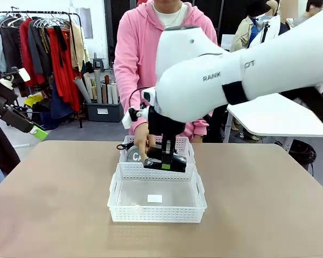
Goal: Distribute items into two baskets.
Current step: Place the picked Stapler into the Organizing basket as instructed by the person.
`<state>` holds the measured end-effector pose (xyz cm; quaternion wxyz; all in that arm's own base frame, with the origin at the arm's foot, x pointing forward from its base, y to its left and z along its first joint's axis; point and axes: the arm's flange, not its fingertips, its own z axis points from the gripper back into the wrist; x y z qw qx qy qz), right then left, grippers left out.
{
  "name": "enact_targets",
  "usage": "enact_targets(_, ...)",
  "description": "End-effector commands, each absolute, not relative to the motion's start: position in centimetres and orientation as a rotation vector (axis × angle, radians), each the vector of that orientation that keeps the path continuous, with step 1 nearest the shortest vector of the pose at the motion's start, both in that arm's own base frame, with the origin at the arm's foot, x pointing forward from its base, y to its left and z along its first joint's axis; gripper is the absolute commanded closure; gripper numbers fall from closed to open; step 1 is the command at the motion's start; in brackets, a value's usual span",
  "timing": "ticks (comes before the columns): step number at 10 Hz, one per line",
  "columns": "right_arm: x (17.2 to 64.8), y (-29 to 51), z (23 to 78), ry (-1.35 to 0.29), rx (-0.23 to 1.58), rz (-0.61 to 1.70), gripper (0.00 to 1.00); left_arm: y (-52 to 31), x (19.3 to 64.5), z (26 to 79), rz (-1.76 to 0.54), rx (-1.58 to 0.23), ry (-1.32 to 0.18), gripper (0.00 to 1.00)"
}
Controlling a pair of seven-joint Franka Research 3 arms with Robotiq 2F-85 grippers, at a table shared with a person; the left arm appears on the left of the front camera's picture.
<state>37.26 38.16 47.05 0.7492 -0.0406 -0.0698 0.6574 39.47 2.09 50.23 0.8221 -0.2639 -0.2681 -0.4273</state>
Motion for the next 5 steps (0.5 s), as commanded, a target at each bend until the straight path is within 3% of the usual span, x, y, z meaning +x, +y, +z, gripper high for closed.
enact_targets(1, 38.3, 38.9, 45.8, -0.192, -0.092, 1.539, 1.0, 2.1, 39.3, 50.3, -0.902, -0.56, -0.556, 0.0)
enact_targets(5, 39.2, 39.8, 41.3, -0.136, -0.074, 1.596, 1.0, 2.1, 39.3, 50.3, -0.902, -0.56, -0.556, 0.0)
